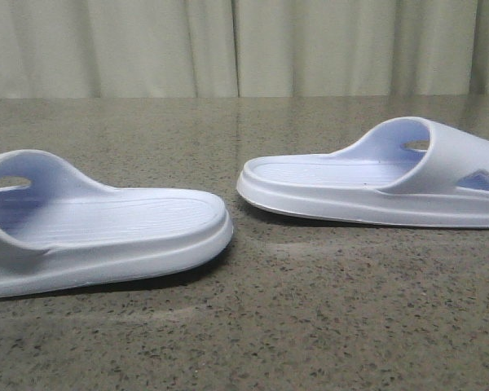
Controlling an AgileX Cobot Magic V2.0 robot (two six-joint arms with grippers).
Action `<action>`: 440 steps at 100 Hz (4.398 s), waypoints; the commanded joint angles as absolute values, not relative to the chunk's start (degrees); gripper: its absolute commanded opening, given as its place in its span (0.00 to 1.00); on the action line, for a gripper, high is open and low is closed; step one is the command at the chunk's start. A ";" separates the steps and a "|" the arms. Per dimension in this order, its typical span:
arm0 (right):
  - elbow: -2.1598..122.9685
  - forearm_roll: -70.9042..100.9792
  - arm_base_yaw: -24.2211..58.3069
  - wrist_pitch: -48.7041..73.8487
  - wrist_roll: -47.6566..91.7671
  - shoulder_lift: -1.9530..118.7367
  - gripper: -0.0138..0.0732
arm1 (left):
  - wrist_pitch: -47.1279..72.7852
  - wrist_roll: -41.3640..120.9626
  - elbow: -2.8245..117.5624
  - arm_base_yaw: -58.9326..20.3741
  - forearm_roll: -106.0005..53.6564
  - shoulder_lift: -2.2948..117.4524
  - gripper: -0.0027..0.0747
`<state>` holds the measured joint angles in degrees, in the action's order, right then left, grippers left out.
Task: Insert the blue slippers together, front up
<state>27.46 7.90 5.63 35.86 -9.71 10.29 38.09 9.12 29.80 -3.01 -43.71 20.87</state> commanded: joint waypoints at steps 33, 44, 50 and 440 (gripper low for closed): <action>29.54 8.09 5.30 31.69 -9.72 11.53 0.54 | 31.37 -11.83 26.33 -2.86 -34.10 26.23 0.88; 29.54 8.09 5.30 31.91 -9.72 11.53 0.54 | 30.52 -12.55 26.33 -2.86 -34.33 28.23 0.88; 29.54 8.09 5.30 32.03 -9.72 11.53 0.54 | 29.63 -13.52 26.33 -2.86 -34.33 29.47 0.88; 29.34 -0.33 5.30 27.17 -16.28 22.51 0.54 | 30.24 10.47 17.09 -2.86 -93.51 35.70 0.06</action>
